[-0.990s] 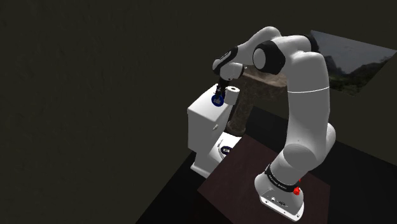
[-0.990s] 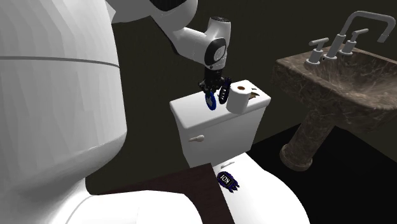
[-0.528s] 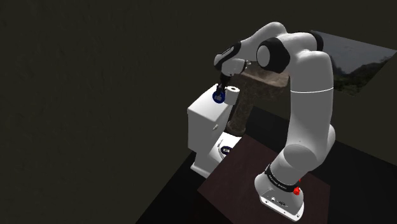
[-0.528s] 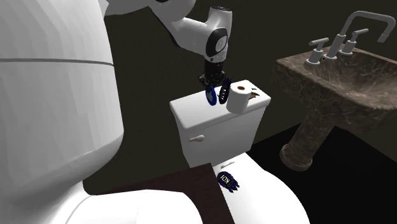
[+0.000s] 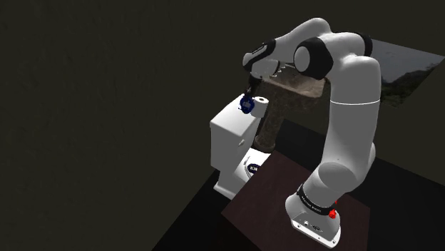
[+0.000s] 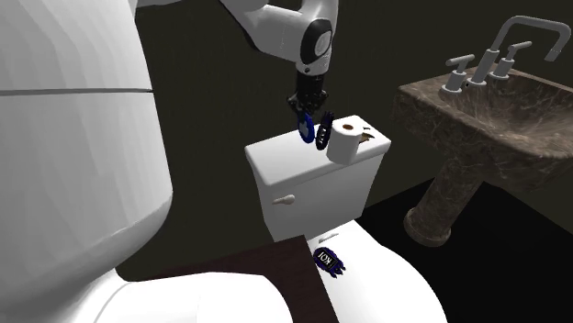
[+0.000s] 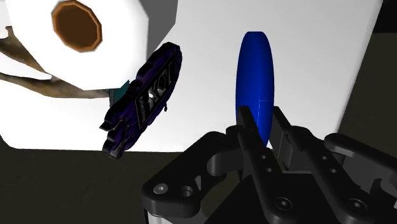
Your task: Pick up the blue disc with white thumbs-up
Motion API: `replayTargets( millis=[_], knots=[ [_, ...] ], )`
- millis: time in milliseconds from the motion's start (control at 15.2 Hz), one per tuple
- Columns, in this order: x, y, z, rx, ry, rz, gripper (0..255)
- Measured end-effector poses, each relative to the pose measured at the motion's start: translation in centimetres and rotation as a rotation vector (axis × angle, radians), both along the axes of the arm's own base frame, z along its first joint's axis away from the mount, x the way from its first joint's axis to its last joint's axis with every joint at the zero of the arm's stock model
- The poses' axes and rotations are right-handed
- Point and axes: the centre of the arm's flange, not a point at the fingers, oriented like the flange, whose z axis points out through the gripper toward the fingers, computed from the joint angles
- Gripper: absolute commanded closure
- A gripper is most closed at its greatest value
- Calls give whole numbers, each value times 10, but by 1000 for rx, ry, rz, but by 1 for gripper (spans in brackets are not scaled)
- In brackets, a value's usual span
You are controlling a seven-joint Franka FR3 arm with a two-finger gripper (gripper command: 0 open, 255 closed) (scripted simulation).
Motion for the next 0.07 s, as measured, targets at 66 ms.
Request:
replayTargets(
  millis=[66],
  knots=[
    [1,1,3,0,0,0,255]
  ],
)
